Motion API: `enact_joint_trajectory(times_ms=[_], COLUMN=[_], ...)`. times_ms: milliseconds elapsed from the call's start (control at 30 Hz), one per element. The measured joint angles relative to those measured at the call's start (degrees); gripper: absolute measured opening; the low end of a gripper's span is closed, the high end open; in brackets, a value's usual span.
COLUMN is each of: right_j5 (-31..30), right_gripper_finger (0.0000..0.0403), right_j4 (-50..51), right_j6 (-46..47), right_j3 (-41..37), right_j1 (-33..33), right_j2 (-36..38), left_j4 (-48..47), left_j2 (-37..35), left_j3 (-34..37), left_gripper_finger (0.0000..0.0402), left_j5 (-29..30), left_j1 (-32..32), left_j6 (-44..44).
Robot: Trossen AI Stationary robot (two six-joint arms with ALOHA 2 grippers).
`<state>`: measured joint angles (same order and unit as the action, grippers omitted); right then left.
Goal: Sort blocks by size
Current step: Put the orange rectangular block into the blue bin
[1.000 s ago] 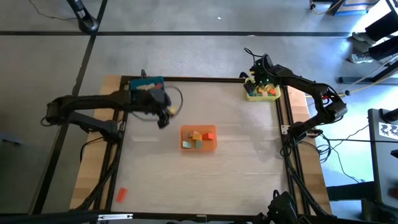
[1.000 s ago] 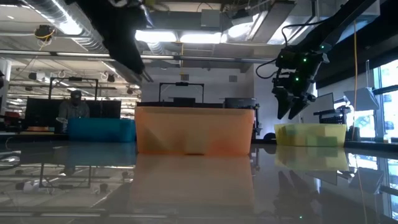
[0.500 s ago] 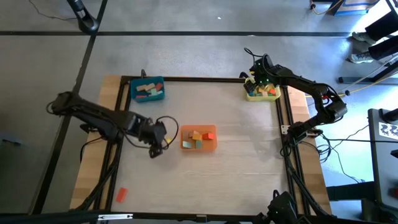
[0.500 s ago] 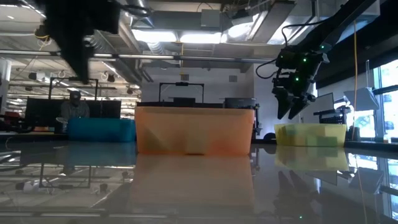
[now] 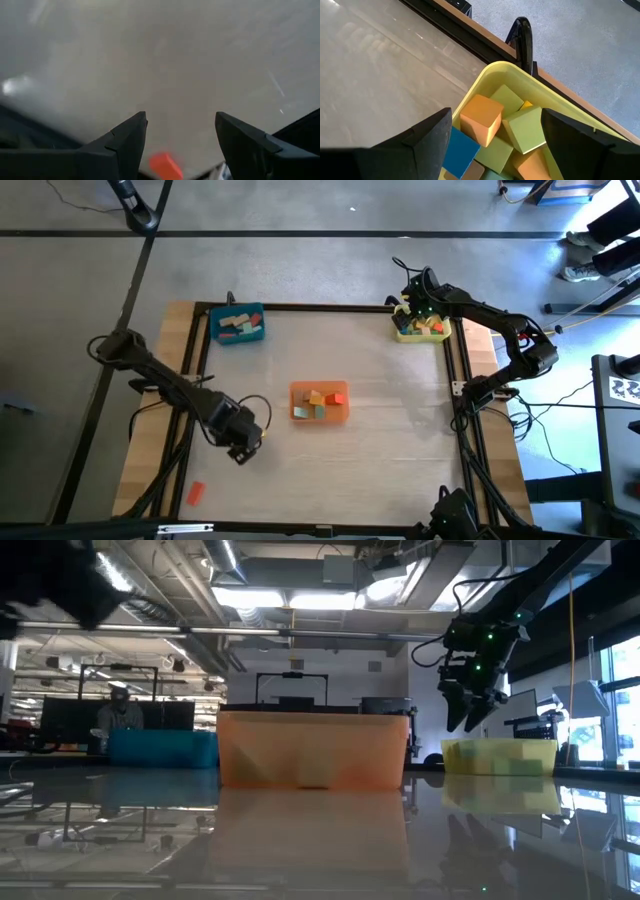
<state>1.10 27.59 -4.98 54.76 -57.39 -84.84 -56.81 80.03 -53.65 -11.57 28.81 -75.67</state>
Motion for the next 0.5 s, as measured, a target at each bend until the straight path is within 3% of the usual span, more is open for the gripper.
enact_joint_trajectory(times_ms=[200, 500], right_j5=[0.0, 0.0], right_gripper_finger=[0.0303, 0.0303], right_j4=[0.02, -0.02], right_j6=[0.09, 0.18], right_j3=[0.0, 0.0], right_j1=[0.02, 0.04], right_j2=[0.0, 0.0], left_j4=[-0.02, 4.59], left_j2=[4.03, 8.04], left_j3=[0.0, 0.02], left_gripper_finger=[0.0224, 0.0224], left_j5=[-7.67, -13.5], left_j1=[5.12, 11.35], left_j6=[-13.42, -28.35])
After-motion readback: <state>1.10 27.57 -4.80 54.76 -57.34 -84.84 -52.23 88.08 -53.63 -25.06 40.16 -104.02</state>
